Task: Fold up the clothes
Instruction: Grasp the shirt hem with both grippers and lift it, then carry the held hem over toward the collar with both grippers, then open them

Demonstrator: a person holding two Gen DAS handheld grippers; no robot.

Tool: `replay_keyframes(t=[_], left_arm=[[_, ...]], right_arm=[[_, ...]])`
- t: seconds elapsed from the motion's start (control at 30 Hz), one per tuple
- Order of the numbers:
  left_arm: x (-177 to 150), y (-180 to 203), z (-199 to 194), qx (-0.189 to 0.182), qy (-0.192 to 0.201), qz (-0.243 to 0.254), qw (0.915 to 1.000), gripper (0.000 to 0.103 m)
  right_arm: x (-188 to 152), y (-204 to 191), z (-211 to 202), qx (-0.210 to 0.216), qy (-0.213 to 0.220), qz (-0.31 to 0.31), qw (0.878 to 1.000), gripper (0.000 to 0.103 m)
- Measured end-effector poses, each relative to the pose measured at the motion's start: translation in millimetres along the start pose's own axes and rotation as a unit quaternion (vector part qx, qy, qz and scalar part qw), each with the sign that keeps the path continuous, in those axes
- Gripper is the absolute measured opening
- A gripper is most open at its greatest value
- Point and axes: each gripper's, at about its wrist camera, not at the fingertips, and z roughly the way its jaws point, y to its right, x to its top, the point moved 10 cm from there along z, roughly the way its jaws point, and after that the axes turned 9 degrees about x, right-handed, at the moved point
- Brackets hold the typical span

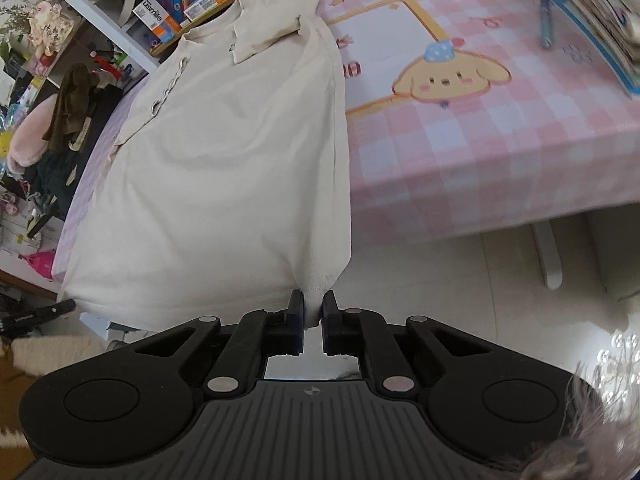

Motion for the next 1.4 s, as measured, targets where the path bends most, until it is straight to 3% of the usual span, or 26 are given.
replay_keyframes(t=[0.3, 0.43, 0.6, 0.73, 0.87, 1.03, 1.1, 1.4], left_arm=[[-58, -14, 16, -0.01, -0.075, -0.028, 0.9967, 0.008], [-35, -6, 3, -0.04, -0.032, -0.035, 0.9981, 0.007], [32, 4, -27, -0.084, 0.078, -0.061, 0.9915, 0.008], [92, 17, -47, -0.138, 0.18, -0.096, 0.9693, 0.008], [137, 29, -54, -0.174, 0.241, -0.129, 0.9461, 0.008], [182, 35, -46, -0.181, 0.276, -0.174, 0.928, 0.007], [198, 35, -43, -0.179, 0.282, -0.186, 0.9239, 0.007], [255, 32, -12, -0.152, 0.289, -0.213, 0.9208, 0.007]], right_arm=[[-63, 19, -1, -0.018, -0.054, 0.045, 0.997, 0.007], [-67, 18, -1, -0.01, -0.052, 0.06, 0.997, 0.007], [-12, -5, -32, 0.043, 0.051, 0.061, 0.996, 0.007], [45, -20, -55, 0.087, 0.151, 0.069, 0.982, 0.007], [98, -28, -62, 0.145, 0.247, 0.114, 0.951, 0.007], [148, -36, -53, 0.187, 0.316, 0.184, 0.912, 0.007], [165, -43, -53, 0.198, 0.332, 0.188, 0.903, 0.007], [253, -62, -44, 0.193, 0.322, 0.146, 0.915, 0.007]])
